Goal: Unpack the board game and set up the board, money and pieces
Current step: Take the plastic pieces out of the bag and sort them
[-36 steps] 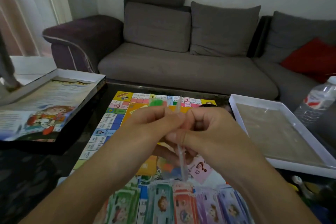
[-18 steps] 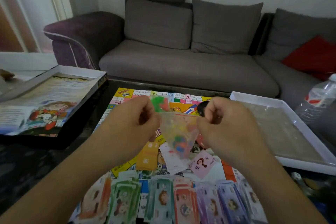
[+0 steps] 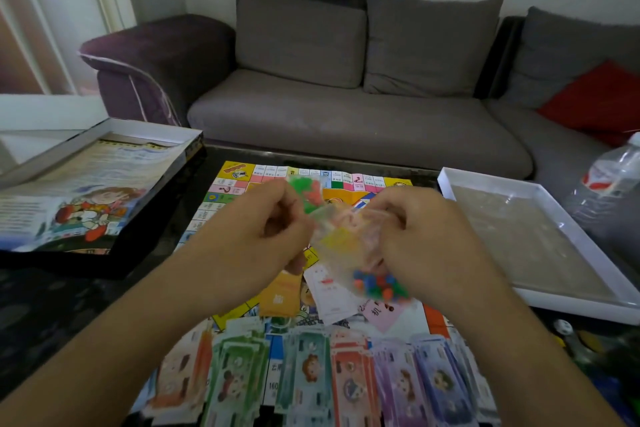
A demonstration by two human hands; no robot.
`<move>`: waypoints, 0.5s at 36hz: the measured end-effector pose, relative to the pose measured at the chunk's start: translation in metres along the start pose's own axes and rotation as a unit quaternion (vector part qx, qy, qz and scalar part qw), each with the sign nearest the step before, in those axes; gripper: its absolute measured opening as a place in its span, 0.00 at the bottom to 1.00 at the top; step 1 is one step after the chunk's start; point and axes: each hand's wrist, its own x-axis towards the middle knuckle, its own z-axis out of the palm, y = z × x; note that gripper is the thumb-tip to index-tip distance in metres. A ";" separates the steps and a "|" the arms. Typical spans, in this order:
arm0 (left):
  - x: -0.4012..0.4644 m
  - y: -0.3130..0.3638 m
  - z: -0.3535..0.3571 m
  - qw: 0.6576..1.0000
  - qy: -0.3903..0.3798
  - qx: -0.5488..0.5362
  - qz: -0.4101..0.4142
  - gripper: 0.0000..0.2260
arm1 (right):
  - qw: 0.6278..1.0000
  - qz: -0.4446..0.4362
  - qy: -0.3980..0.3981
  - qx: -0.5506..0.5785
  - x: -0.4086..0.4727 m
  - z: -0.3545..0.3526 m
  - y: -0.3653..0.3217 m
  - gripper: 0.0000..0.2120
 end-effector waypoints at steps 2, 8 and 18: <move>0.006 0.003 0.005 0.976 -0.029 -0.174 -0.128 0.16 | 0.999 -0.029 0.021 0.033 -0.003 -0.002 -0.002 0.17; 0.008 -0.033 0.019 0.824 -0.188 -0.454 -0.280 0.42 | 0.984 -0.122 0.053 0.115 -0.008 -0.003 -0.012 0.24; 0.015 -0.063 0.041 0.713 -0.111 -0.663 -0.200 0.30 | 0.963 -0.148 0.045 0.222 -0.011 0.022 -0.022 0.23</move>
